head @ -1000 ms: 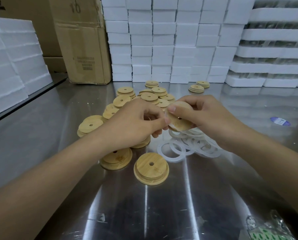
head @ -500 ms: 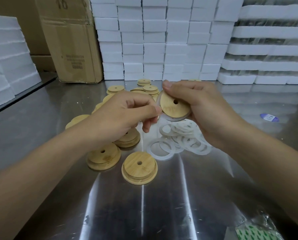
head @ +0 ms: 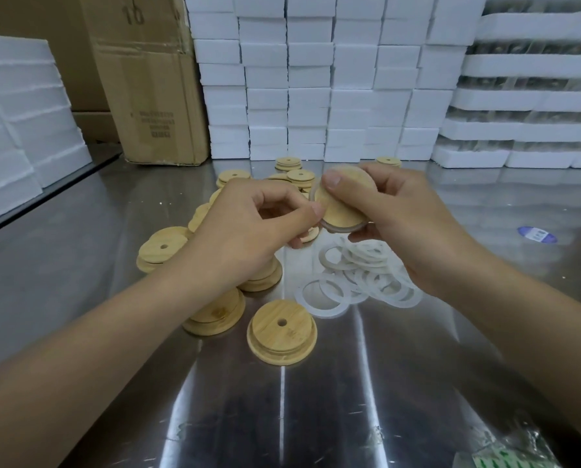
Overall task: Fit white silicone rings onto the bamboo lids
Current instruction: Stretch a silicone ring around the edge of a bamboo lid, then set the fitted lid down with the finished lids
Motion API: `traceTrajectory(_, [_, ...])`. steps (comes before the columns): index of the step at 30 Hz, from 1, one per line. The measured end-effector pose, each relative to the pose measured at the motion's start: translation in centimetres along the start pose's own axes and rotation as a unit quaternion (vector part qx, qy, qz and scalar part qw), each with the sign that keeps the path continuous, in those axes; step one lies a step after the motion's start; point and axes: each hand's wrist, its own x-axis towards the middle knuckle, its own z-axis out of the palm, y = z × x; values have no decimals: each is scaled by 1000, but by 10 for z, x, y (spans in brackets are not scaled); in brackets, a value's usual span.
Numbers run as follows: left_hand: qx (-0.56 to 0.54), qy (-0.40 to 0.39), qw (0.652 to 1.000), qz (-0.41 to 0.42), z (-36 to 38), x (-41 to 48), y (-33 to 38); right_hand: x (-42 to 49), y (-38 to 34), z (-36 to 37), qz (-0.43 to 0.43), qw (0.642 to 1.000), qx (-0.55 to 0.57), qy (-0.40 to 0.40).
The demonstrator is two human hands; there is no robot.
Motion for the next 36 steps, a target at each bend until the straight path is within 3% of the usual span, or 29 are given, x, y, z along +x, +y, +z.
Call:
traceTrajectory(4, [11,60,998,-7,-2,2,0,5,1,-14,54,994,-34,-85])
traceTrajectory(10, [-15,124,991,-41,-13,9,-2,28,32,-71,123,986,-106,29])
traceTrajectory(13, [-15,123,991,-55,-12,8,-6,30,62,-110,145,945,-279,90])
traceTrajectory(17, [-5,113,992,-55,-9,8,-9,31,90,-131,145,870,-459,103])
traceTrajectory(24, [-7,108,993,-39,-6,8,-11,29,91,-127,85,859,-471,181])
traceTrajectory(27, [-4,111,993,-40,-7,9,-14,29,89,-124,82,853,-492,154])
traceTrajectory(32, [4,108,993,-39,-7,9,-16,31,90,-124,118,788,-577,179])
traceTrajectory(36, [7,107,993,-43,-7,9,-17,29,91,-138,149,772,-587,193])
